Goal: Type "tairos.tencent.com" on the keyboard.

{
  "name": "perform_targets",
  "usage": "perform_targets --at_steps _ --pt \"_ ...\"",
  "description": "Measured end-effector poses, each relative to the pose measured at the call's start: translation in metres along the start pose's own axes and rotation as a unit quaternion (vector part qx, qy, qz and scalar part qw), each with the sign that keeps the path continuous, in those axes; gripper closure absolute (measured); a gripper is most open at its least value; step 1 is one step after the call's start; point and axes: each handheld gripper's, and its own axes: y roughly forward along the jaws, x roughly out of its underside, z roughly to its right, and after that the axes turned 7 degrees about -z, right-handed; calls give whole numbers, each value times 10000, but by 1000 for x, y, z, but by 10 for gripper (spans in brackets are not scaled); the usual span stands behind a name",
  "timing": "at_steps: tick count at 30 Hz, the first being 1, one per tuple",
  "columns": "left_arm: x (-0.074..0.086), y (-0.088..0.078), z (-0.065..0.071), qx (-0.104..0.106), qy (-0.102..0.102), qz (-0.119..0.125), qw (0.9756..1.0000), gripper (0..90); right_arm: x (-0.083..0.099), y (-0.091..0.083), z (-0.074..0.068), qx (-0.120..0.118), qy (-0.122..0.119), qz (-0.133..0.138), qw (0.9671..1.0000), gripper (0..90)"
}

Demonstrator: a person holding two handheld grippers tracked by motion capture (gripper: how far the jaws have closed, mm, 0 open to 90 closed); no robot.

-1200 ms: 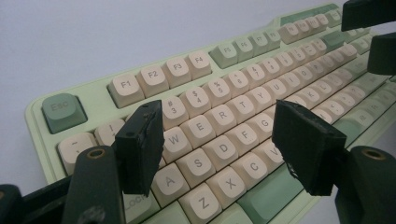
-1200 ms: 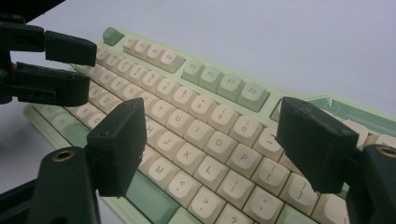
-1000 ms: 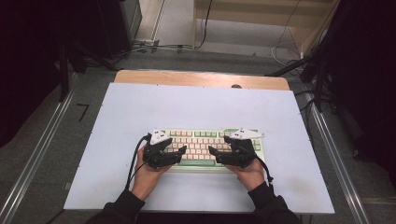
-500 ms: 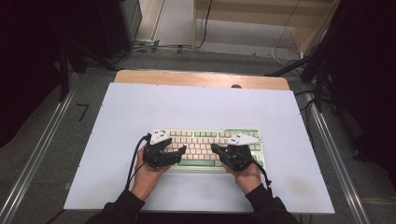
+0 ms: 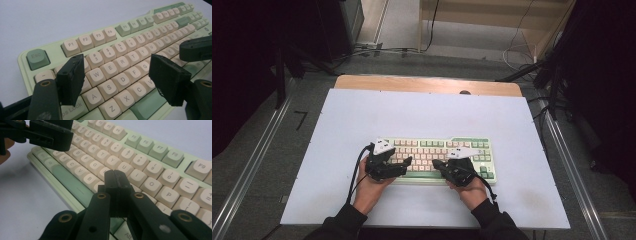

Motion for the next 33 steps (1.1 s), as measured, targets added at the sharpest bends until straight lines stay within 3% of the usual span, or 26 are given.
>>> perform_targets --at_steps 15,19,23,27,29,33 --pt "-1 -2 0 10 13 68 10000 243 4 10 0 102 -31 -239 9997 873" --pt "-1 -3 0 8 19 85 10000 242 4 6 0 53 3 -117 9999 868" --pt "-1 -3 -1 7 10 90 10000 233 0 -6 5 -27 141 181 9997 741" --pt "-1 -4 -1 4 -13 143 9999 232 0 -17 13 63 221 409 9989 504" --pt "-1 -4 -1 -20 -26 158 9999 232 0 -20 18 98 343 396 9986 374" --pt "-2 -6 -2 -23 -29 189 9998 225 2 -25 25 137 465 412 9980 282"
